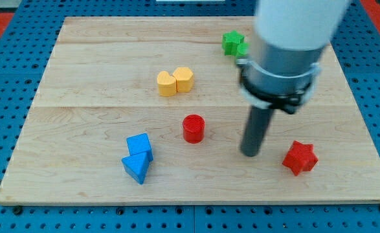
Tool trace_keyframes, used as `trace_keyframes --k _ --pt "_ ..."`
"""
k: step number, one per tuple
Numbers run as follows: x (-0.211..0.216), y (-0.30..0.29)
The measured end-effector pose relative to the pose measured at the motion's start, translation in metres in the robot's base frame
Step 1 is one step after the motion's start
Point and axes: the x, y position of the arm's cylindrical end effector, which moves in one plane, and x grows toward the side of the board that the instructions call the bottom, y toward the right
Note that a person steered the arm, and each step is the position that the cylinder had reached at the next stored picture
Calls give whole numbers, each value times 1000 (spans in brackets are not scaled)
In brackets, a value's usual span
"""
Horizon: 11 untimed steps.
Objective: Push the blue cube into the red circle
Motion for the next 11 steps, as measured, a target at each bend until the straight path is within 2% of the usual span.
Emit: trace_keyframes --k 2,3,5,6,10,11 --pt "56 -45" --pt "50 -84" --pt "11 -191" --pt "-5 -221" --pt "-14 -107" --pt "-27 -81"
